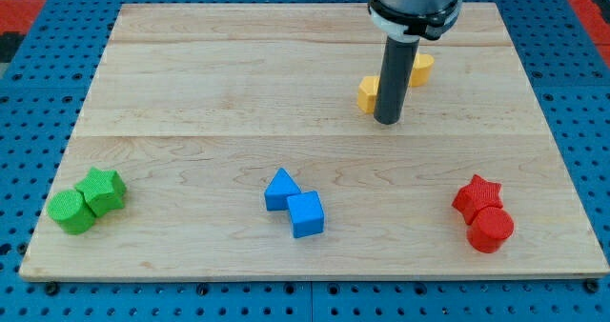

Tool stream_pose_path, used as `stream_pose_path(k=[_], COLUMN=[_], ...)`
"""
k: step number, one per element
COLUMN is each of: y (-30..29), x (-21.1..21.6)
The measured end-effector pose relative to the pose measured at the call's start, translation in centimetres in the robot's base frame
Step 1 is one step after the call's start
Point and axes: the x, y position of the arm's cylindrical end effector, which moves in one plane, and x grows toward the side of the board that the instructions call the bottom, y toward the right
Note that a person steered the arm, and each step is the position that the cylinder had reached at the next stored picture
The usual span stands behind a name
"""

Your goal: Push the yellow hexagon towards the top left side

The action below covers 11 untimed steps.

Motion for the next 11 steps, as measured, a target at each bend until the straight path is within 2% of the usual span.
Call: stream_pose_path(k=[1, 2, 3, 4, 5, 6, 11], y=[0.2, -2.7, 1.3, 1.3, -4.0, -7.8, -7.9], x=[-1.2, -3.7, -3.9, -5.9, -9.8, -11.1, -9.6])
